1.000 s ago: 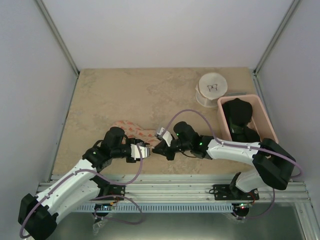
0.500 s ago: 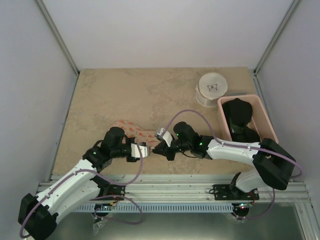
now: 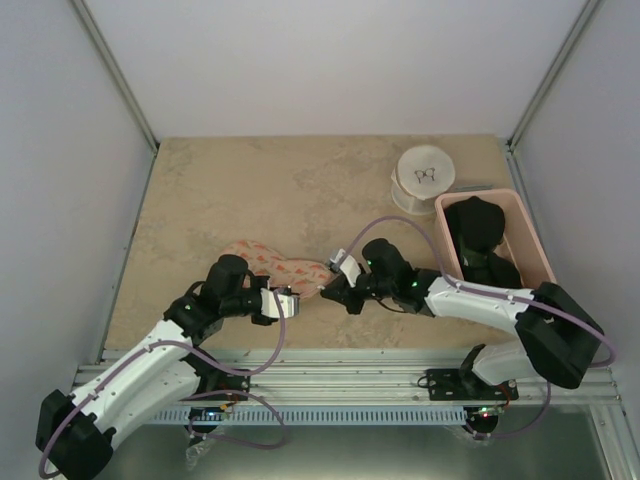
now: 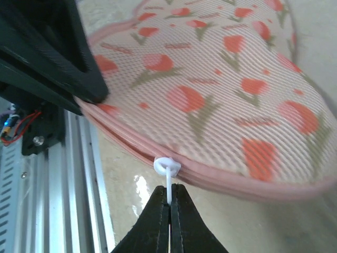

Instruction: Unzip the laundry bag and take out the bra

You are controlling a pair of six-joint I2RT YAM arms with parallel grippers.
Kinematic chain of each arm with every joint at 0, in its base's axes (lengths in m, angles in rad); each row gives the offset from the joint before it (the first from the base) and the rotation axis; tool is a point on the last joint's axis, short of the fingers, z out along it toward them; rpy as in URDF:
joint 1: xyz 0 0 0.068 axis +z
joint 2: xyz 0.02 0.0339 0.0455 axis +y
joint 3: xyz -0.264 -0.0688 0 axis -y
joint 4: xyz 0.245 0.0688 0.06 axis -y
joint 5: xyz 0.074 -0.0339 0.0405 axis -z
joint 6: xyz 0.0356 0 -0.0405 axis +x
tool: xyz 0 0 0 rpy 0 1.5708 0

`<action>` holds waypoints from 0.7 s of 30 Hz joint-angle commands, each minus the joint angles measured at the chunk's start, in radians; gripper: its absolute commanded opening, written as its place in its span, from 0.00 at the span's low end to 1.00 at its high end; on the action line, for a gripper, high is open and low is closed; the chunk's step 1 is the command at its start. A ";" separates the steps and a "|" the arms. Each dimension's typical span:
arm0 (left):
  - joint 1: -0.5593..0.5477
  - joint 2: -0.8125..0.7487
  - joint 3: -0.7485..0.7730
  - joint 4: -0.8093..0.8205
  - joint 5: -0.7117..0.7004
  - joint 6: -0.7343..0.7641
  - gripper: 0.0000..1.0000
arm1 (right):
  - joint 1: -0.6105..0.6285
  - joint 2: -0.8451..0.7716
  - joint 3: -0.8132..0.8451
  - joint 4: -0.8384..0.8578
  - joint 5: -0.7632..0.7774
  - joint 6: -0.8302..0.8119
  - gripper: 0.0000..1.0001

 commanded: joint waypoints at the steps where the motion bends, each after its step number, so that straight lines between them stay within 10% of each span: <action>1: -0.004 -0.015 0.003 -0.038 -0.001 0.028 0.00 | -0.055 -0.039 -0.038 -0.024 0.022 -0.024 0.01; 21: 0.020 -0.024 -0.038 -0.026 -0.248 0.035 0.00 | -0.234 -0.057 -0.105 -0.044 -0.045 -0.050 0.01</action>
